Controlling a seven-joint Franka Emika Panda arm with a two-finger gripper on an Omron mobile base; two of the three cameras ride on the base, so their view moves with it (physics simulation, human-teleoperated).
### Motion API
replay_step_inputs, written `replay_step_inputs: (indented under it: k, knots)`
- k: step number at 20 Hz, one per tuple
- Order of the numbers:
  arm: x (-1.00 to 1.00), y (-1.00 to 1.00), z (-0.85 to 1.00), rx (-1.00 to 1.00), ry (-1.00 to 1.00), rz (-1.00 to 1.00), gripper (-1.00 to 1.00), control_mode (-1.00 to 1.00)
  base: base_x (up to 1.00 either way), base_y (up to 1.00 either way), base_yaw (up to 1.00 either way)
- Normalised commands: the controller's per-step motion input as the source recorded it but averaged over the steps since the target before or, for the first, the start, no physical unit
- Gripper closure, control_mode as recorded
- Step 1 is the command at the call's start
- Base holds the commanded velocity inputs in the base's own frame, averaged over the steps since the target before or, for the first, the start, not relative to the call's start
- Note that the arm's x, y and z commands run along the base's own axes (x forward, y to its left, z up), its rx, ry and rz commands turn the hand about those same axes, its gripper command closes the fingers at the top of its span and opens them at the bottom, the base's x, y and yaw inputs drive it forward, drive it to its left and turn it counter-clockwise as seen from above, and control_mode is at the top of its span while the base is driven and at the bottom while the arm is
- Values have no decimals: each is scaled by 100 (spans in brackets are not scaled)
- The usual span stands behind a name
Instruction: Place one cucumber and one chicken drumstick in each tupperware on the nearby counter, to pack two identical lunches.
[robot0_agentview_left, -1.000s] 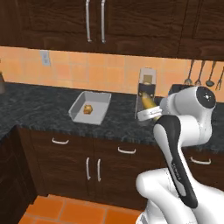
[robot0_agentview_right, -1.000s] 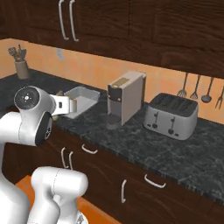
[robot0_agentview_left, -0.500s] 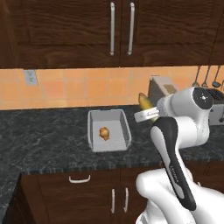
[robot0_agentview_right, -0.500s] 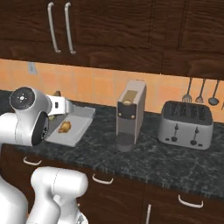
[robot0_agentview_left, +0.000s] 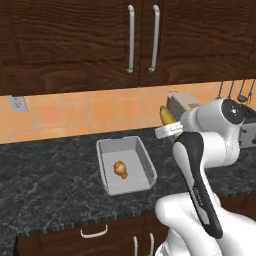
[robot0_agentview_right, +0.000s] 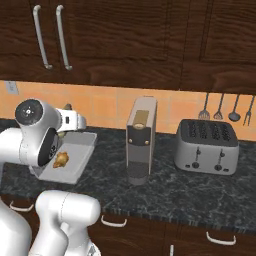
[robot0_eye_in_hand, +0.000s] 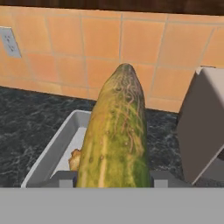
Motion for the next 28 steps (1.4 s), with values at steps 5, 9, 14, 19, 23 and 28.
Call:
replay_step_inputs:
  k: [5, 9, 14, 19, 23, 28]
  knots:
    - [82, 79, -100, -1, 39, -7, 100, -100, 0, 0, 0]
    - [100, 56, -100, 0, 17, -4, 100, -100, 0, 0, 0]
    - [100, 7, -100, -9, 2, 0, 100, -100, 0, 0, 0]
    - [92, 5, -84, -4, 5, 0, -100, -100, 0, 0, 0]
    - [54, 1, -28, -2, 2, -4, -100, -100, 0, 0, 0]
    - [14, 29, 45, 0, 2, -10, -100, -100, 0, 0, 0]
